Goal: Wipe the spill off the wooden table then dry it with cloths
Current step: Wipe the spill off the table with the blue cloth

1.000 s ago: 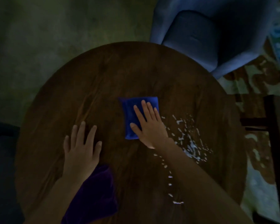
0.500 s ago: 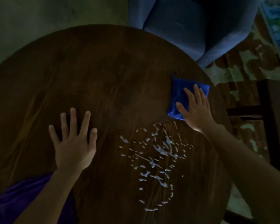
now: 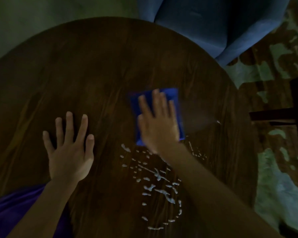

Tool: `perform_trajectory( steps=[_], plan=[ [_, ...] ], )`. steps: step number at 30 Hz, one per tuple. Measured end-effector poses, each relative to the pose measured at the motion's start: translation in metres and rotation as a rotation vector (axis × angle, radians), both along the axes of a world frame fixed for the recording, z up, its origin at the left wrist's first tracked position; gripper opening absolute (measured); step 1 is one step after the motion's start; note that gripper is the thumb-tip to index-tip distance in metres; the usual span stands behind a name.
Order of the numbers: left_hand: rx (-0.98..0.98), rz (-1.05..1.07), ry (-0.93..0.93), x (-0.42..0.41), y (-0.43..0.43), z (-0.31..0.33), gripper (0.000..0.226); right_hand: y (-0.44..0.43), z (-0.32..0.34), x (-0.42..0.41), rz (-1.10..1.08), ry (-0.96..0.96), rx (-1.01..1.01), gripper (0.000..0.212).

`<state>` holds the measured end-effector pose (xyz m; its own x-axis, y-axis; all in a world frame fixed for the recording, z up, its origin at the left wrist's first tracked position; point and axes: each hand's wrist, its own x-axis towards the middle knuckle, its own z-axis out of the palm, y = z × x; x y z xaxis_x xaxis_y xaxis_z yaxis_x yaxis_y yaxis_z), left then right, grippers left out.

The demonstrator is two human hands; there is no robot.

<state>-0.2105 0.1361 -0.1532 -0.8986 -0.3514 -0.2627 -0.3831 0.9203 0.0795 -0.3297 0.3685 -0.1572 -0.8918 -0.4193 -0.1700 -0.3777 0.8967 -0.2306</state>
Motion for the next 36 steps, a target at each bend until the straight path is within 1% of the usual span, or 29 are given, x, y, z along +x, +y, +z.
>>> perform_trajectory(
  steps=[2,3,5,6,8,11,13,15,16,17,19,21,22,23,24,26,28,29,30,31,33,35,36],
  plan=[
    [0.005,0.02,0.001,0.0,-0.002,0.0,0.061,-0.031,0.002,0.029,0.241,-0.074,-0.032,0.061],
    [0.009,0.029,0.006,0.0,-0.002,0.0,0.062,-0.038,0.001,0.035,0.318,-0.09,-0.031,0.061],
    [0.024,0.037,0.016,-0.001,-0.002,0.001,0.063,-0.033,-0.001,0.02,0.387,-0.061,-0.049,0.061],
    [0.028,0.039,0.016,-0.001,-0.002,0.002,0.063,-0.023,-0.002,0.005,0.376,-0.028,-0.043,0.061],
    [0.016,0.039,0.012,-0.002,-0.001,0.001,0.063,0.007,-0.004,-0.031,0.237,0.021,0.005,0.061],
    [0.0,0.036,0.016,-0.001,-0.001,0.0,0.062,0.061,-0.002,-0.069,-0.122,0.009,0.087,0.063],
    [-0.004,0.027,0.015,-0.001,-0.002,-0.001,0.062,0.075,-0.001,-0.063,-0.281,-0.012,0.088,0.063],
    [-0.006,0.022,0.01,0.0,-0.003,-0.001,0.061,0.064,-0.001,-0.036,-0.34,0.012,0.098,0.063],
    [-0.008,0.025,0.008,0.0,-0.003,-0.001,0.061,0.052,0.001,-0.02,-0.307,0.016,0.111,0.063],
    [-0.008,0.025,0.005,0.0,-0.004,-0.001,0.061,0.042,0.002,-0.001,-0.222,0.002,0.106,0.063],
    [-0.001,0.026,0.002,0.0,-0.004,0.0,0.061,0.03,0.002,0.037,0.081,-0.043,0.064,0.062],
    [0.009,0.033,-0.001,-0.001,-0.004,0.002,0.062,0.043,0.002,0.059,0.373,-0.072,0.036,0.061],
    [0.011,0.033,-0.004,-0.001,-0.004,0.003,0.062,0.058,0.003,0.056,0.443,-0.075,0.046,0.061],
    [0.011,0.029,-0.004,-0.002,-0.003,0.004,0.062,0.077,0.001,0.045,0.436,-0.066,0.091,0.061],
    [0.006,0.025,-0.004,-0.002,-0.001,0.004,0.063,0.093,-0.001,0.03,0.356,-0.046,0.153,0.063],
    [0.0,0.023,-0.003,-0.002,-0.001,0.003,0.062,0.113,-0.005,-0.011,0.048,-0.009,0.243,0.069],
    [-0.005,0.023,0.004,-0.002,-0.002,0.001,0.061,0.098,-0.005,-0.041,-0.262,0.0,0.196,0.069],
    [-0.01,0.018,0.003,-0.001,-0.003,0.0,0.061,0.078,-0.004,-0.047,-0.332,0.011,0.161,0.067],
    [-0.015,0.015,0.001,-0.001,-0.004,-0.001,0.061,0.055,-0.002,-0.046,-0.313,0.018,0.137,0.066],
    [-0.016,0.017,0.001,-0.001,-0.004,0.0,0.061,0.033,-0.001,-0.039,-0.224,0.025,0.109,0.064],
    [-0.009,0.022,0.003,-0.001,-0.004,0.0,0.062,-0.001,0.002,-0.005,0.091,0.025,0.041,0.062],
    [0.0,0.018,0.008,-0.002,-0.002,0.001,0.062,-0.012,0.002,0.051,0.424,-0.045,0.001,0.06],
    [0.0,0.019,0.01,-0.001,-0.002,0.001,0.062,-0.007,0.004,0.078,0.557,-0.094,-0.017,0.059]
  ],
)
